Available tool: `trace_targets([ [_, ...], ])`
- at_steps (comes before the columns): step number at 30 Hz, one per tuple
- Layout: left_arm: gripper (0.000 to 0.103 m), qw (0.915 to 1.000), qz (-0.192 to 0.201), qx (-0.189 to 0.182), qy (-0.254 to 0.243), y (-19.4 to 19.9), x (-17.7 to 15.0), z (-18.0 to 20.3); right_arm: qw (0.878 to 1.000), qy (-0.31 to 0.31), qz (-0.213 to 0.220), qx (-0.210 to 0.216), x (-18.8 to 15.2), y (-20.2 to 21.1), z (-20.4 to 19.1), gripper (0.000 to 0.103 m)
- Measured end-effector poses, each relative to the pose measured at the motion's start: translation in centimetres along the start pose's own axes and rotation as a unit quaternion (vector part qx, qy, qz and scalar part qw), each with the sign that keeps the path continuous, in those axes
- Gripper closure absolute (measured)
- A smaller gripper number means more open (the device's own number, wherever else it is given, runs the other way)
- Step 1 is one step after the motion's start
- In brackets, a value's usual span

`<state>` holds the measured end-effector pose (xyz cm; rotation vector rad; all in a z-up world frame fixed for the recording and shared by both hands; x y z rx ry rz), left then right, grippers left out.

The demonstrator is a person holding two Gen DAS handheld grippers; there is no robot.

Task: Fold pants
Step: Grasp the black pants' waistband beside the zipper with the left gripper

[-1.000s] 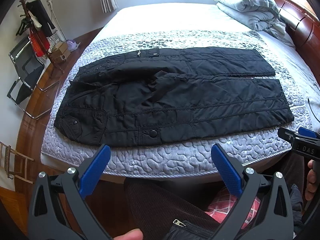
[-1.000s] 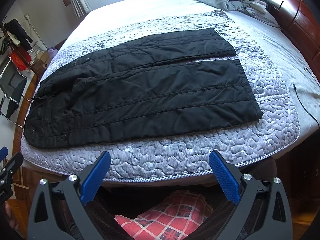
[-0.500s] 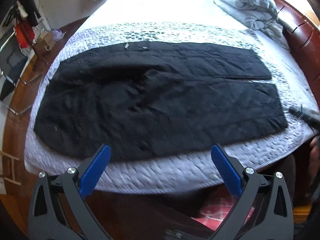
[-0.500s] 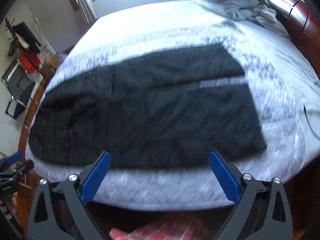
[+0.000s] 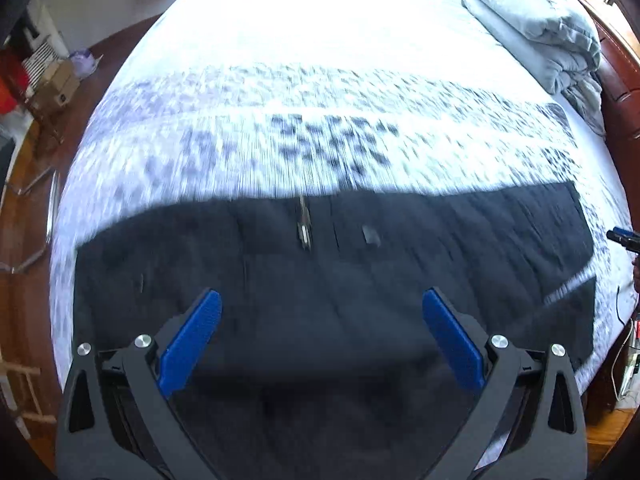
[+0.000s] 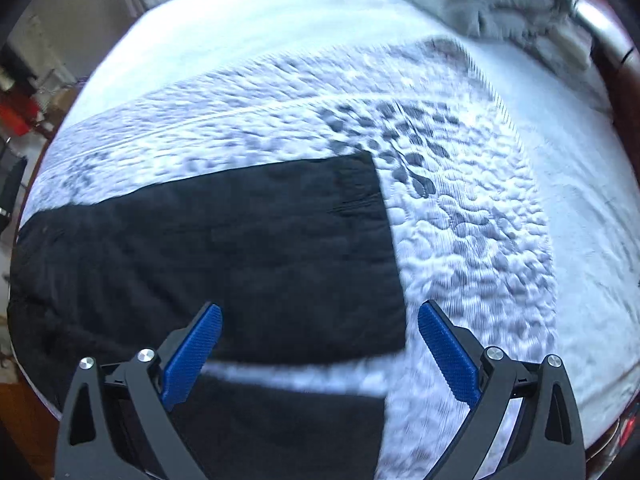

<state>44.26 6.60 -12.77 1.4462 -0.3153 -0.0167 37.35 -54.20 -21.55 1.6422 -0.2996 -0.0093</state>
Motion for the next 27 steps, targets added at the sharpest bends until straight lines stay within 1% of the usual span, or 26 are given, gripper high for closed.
trace_targets([
  [2,0.003,0.9992,-0.019,-0.014,-0.033,-2.7,3.1,-0.1,1.0,-0.012,-0.019,0.014,0.6,-2.1,1.0,0.004],
  [3,0.003,0.9982,-0.029,-0.015,-0.051,-4.0,4.2,0.1,0.999,-0.017,-0.03,0.025,1.0,-3.2,1.4,0.004],
  [5,0.003,0.9944,-0.05,-0.028,-0.089,-6.3,5.5,0.5,0.998,-0.018,-0.044,0.037,1.6,-4.9,1.9,0.004],
  [7,0.003,0.9913,-0.071,-0.035,-0.105,-8.3,6.6,0.1,0.998,-0.017,-0.052,0.036,2.0,-6.2,2.3,0.004],
  [8,0.003,0.989,-0.084,-0.048,-0.112,-9.2,6.9,0.0,0.998,-0.015,-0.055,0.035,2.2,-6.9,2.5,0.004],
  [9,0.003,0.9877,-0.088,-0.054,-0.117,-9.8,7.1,0.0,0.998,-0.014,-0.056,0.037,2.4,-7.2,2.4,0.004],
  [12,0.003,0.9844,-0.099,-0.056,-0.134,-11.3,7.9,-0.5,0.997,-0.006,-0.056,0.048,2.7,-8.0,2.1,0.004],
  [17,0.003,0.9722,-0.132,-0.1,-0.166,-13.0,7.6,0.1,0.997,0.013,-0.059,0.048,2.8,-8.7,1.6,0.004],
  [18,0.003,0.9674,-0.143,-0.112,-0.176,-13.3,7.1,0.5,0.997,0.014,-0.059,0.048,2.8,-8.7,1.6,0.004],
  [19,0.003,0.9652,-0.147,-0.114,-0.184,-13.5,6.9,0.8,0.997,0.016,-0.06,0.049,2.9,-8.8,1.6,0.003],
  [21,0.003,0.9592,-0.159,-0.101,-0.211,-14.4,6.2,1.2,0.997,0.018,-0.061,0.05,3.0,-8.8,1.6,0.003],
  [24,0.003,0.953,-0.172,-0.082,-0.236,-15.3,5.7,1.7,0.997,0.02,-0.057,0.049,3.1,-8.9,1.3,0.003],
  [27,0.004,0.9483,-0.176,-0.066,-0.256,-16.0,5.3,2.7,0.997,0.021,-0.05,0.05,3.1,-8.9,1.2,0.003],
])
Point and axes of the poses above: each gripper's, at about its wrist camera, not at the fingertips, and y roughly against the way its jaws point, z to its right, x to its top, the point moved 8 cm from there along -y, roughly the way its jaws point, and after that the axes turned 6 degrees about -z, right-handed, at the moved point
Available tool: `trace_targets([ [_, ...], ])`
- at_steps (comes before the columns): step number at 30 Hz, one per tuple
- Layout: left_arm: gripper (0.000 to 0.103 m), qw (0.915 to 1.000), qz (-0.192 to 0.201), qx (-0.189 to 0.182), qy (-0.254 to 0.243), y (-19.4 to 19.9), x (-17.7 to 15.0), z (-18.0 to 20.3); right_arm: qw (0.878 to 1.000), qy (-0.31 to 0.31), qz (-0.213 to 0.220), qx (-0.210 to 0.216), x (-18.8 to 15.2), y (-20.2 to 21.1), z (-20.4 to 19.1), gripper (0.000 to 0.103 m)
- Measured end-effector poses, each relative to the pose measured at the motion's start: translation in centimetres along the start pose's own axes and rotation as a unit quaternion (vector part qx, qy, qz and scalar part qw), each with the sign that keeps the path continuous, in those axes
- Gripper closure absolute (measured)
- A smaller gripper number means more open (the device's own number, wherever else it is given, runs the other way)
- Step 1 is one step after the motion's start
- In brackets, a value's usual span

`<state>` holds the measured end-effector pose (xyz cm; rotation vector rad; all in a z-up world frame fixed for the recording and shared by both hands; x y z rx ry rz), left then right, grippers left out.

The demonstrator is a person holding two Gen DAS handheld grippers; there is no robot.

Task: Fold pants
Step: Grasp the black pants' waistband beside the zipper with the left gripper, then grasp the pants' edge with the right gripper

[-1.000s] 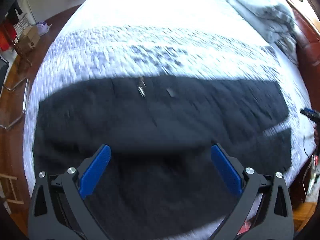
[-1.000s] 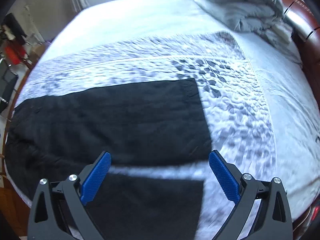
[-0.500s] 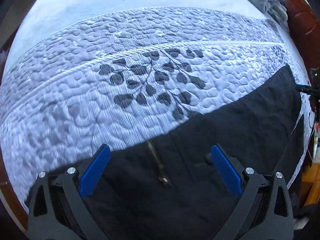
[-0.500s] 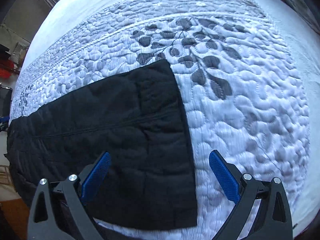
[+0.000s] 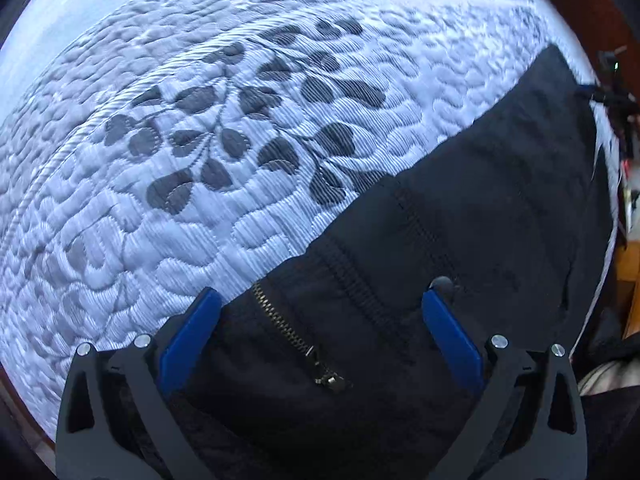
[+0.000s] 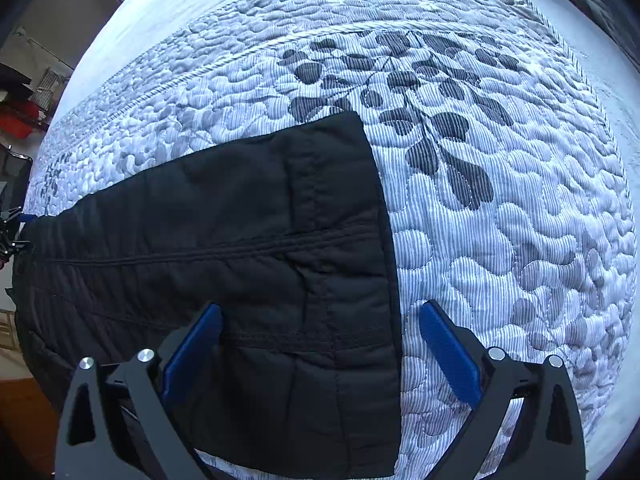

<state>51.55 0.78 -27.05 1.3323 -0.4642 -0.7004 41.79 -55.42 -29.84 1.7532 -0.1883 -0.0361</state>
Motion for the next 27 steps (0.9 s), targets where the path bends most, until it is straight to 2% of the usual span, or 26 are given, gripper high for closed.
trace_targets([
  [3,0.009,0.9999,0.0,0.01,-0.01,-0.5,0.0,0.8,1.0,-0.004,0.006,0.004,-0.2,0.2,0.1,0.004],
  [8,0.043,0.9995,-0.005,0.029,-0.01,-0.2,-0.7,1.5,1.0,-0.017,0.01,0.01,-0.5,0.7,0.7,0.004],
  [9,0.045,0.9994,-0.005,0.031,-0.011,-0.1,-0.7,1.6,1.0,-0.018,0.013,0.011,-0.5,0.9,0.7,0.004],
  [10,0.053,0.9993,-0.004,0.035,-0.012,0.1,-0.8,1.7,1.0,-0.02,0.016,0.012,-0.6,1.2,0.7,0.004],
  [11,0.065,0.9991,-0.004,0.04,-0.014,0.3,-0.7,1.6,0.999,-0.022,0.021,0.014,-0.5,1.4,0.8,0.004],
  [12,0.068,0.9981,0.0,0.057,-0.021,0.5,-1.0,1.9,0.999,-0.026,0.029,0.018,-0.4,1.8,0.9,0.004],
  [14,0.075,0.9979,0.012,0.061,-0.02,1.2,-1.5,1.7,0.998,-0.034,0.04,0.027,-0.2,2.4,1.1,0.004],
  [20,0.085,0.9965,0.056,0.06,-0.011,2.5,-3.2,2.6,0.997,-0.047,0.052,0.02,1.2,3.1,1.8,0.004],
  [27,0.087,0.9943,0.096,0.047,0.008,4.3,-5.3,3.0,0.998,-0.045,0.044,0.008,4.0,1.6,2.0,0.004],
])
Point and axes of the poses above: each gripper's, at about its wrist camera, not at the fingertips, and y roughly against the way its jaws point, z to its right, x to its top, the point moved 8 cm from there along -y, roughly the way its jaws point, and after that the axes turned 6 degrees about -z, right-handed, at the moved point
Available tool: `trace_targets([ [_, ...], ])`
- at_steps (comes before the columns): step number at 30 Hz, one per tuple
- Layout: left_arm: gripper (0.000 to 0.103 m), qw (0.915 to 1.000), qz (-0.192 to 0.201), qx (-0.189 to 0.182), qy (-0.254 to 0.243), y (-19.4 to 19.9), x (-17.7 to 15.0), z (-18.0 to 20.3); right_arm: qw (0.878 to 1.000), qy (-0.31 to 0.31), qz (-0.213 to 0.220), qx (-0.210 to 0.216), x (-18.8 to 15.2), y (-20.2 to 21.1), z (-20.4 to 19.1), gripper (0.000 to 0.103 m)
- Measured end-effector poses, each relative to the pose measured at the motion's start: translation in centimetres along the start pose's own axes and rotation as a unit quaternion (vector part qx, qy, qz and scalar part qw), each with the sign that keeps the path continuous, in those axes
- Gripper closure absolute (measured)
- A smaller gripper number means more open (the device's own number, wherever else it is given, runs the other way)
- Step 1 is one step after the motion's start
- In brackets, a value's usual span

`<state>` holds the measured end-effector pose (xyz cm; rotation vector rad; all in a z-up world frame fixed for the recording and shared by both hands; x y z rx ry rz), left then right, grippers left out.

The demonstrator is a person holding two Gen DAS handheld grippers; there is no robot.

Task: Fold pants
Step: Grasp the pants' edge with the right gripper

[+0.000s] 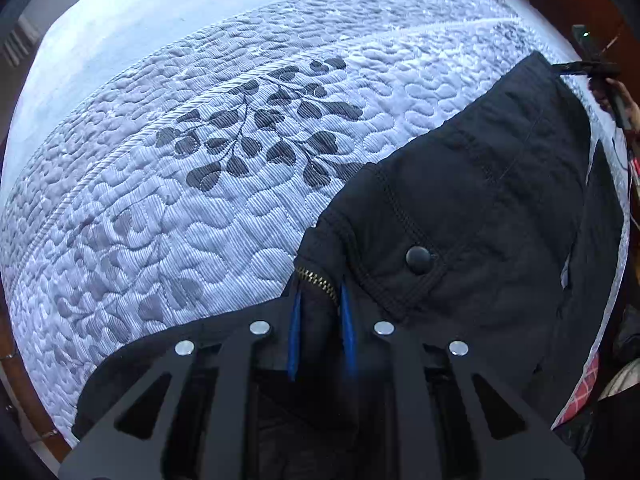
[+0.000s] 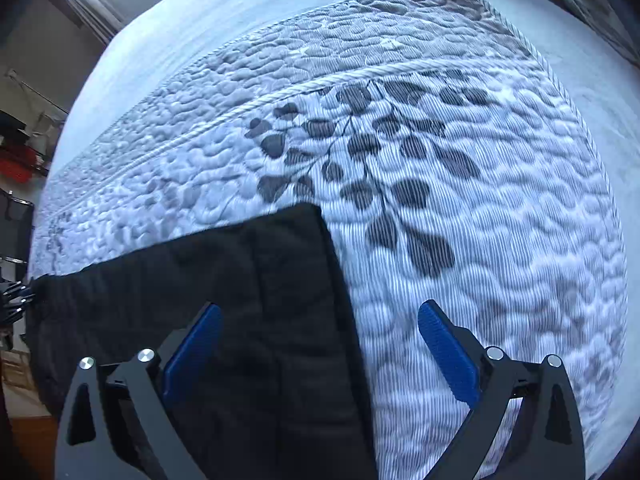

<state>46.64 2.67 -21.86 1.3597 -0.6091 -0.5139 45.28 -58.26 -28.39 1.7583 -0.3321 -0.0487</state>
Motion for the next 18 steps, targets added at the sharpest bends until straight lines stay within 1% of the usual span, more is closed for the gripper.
trace_targets([
  [2,0.087,1.0,0.006,0.0,0.005,0.4,-0.3,0.1,1.0,0.005,-0.007,-0.011,0.7,-0.9,-0.3,0.004],
  [4,0.087,0.9999,0.007,0.0,0.008,0.7,-0.6,-0.1,0.999,0.015,-0.009,-0.041,1.4,-1.9,-0.7,0.003],
  [5,0.087,0.9999,0.007,0.001,0.009,1.2,-1.1,-0.4,0.998,0.023,-0.001,-0.054,1.7,-2.0,-1.1,0.003],
  [6,0.087,0.9999,0.008,-0.001,0.012,1.4,-1.2,-0.4,0.998,0.033,0.008,-0.06,1.9,-1.9,-1.5,0.006],
  [7,0.087,0.9999,0.009,-0.001,0.015,1.6,-1.3,-0.3,0.997,0.041,0.014,-0.062,2.0,-1.9,-2.0,0.02],
  [8,0.087,0.9998,0.011,0.0,0.017,1.9,-1.4,-0.2,0.997,0.051,0.016,-0.05,2.0,-1.8,-2.7,0.031],
  [9,0.087,0.9998,0.012,0.0,0.017,2.0,-1.6,-1.0,0.997,0.053,0.019,-0.044,2.0,-1.7,-3.1,0.056],
  [10,0.087,0.9998,0.013,0.002,0.017,1.9,-1.6,-0.9,0.997,0.054,0.026,-0.057,2.0,-1.4,-3.2,0.071],
  [11,0.087,0.9997,0.016,0.004,0.018,2.2,-1.8,-0.8,0.996,0.062,0.031,-0.062,2.1,-1.1,-3.4,0.08],
  [12,0.088,0.9996,0.019,0.005,0.019,2.0,-1.4,-0.5,0.994,0.079,0.041,-0.064,1.9,-0.5,-4.0,0.087],
  [14,0.088,0.9993,0.028,0.007,0.024,2.5,-1.7,-0.2,0.991,0.092,0.066,-0.073,1.7,0.7,-4.6,0.089],
  [16,0.088,0.9989,0.038,0.009,0.026,3.3,-2.3,0.2,0.986,0.106,0.102,-0.075,1.1,2.8,-5.6,0.091],
  [17,0.088,0.9986,0.043,0.008,0.029,3.7,-2.6,0.4,0.985,0.109,0.114,-0.071,0.8,3.7,-5.9,0.092],
  [18,0.088,0.9982,0.052,0.008,0.031,4.3,-3.0,0.9,0.982,0.114,0.136,-0.058,0.1,5.3,-6.6,0.092],
])
Point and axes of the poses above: each gripper's, at about its wrist camera, not at the fingertips, and y roughly against the way its jaws point, z to its right, x to its top, the point moved 8 cm from there along -y, roughly the way its jaws point, and after that the axes turned 6 degrees about -z, right-handed, at the moved point
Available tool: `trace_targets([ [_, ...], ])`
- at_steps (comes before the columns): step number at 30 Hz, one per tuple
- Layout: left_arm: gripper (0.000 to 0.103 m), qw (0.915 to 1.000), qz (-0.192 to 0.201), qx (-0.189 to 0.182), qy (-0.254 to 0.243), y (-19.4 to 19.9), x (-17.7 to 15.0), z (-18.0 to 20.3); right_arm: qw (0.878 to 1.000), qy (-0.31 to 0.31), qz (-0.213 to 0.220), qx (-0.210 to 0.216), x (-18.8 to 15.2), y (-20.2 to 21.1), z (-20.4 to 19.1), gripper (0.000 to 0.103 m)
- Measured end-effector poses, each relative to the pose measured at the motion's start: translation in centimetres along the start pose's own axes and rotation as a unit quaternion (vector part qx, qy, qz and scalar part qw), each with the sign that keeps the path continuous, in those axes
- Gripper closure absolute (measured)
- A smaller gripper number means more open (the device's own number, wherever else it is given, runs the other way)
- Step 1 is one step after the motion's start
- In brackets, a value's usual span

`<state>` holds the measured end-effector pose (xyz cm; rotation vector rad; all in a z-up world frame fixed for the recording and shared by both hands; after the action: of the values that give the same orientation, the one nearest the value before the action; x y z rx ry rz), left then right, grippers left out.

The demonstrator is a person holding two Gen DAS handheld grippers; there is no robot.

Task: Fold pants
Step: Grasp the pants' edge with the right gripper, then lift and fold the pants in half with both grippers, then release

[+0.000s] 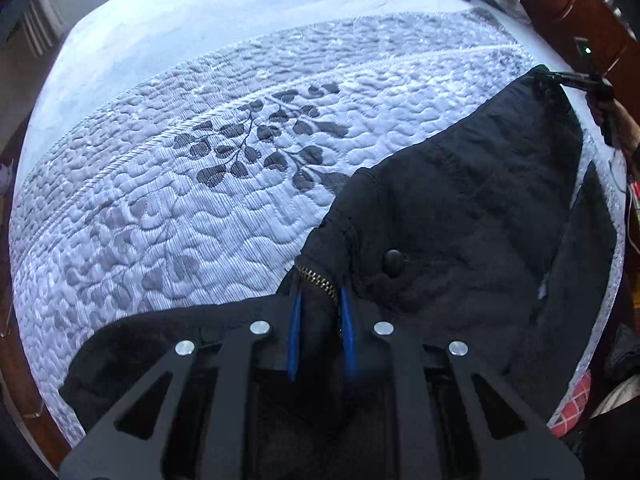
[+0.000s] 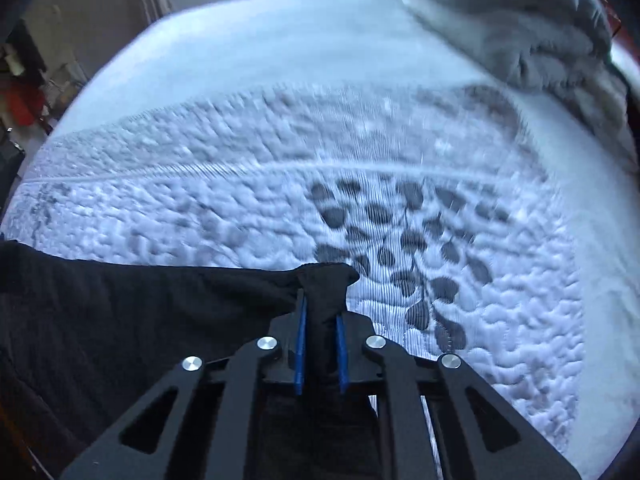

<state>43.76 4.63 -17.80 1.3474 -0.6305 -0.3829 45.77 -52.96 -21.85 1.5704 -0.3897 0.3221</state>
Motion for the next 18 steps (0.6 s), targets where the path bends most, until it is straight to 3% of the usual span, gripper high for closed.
trace_targets([
  [5,0.088,0.9988,0.048,0.0,0.006,4.1,-2.8,2.3,0.997,0.002,0.077,0.02,-0.4,6.7,-1.1,0.092],
  [9,0.088,0.9962,0.086,-0.002,0.016,7.5,-6.0,4.6,0.99,-0.01,0.135,0.029,-2.7,12.3,-1.2,0.092],
  [15,0.088,0.9903,0.133,-0.019,0.035,11.7,-12.0,9.2,0.981,-0.051,0.183,0.047,-8.3,17.8,0.3,0.092],
  [18,0.088,0.9884,0.14,-0.032,0.05,12.1,-15.2,11.5,0.978,-0.063,0.194,0.051,-11.8,19.7,0.7,0.093],
])
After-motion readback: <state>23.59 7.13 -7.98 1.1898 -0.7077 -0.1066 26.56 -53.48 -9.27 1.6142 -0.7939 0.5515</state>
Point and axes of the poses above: each gripper's, at about its wrist camera, not at the fingertips, and y roughly against the way its jaws point, z to its right, x to its top, the point moved 8 cm from there along -y, roughly the way its jaws point, and after that the axes turned 6 degrees about -z, right-handed, at the moved point
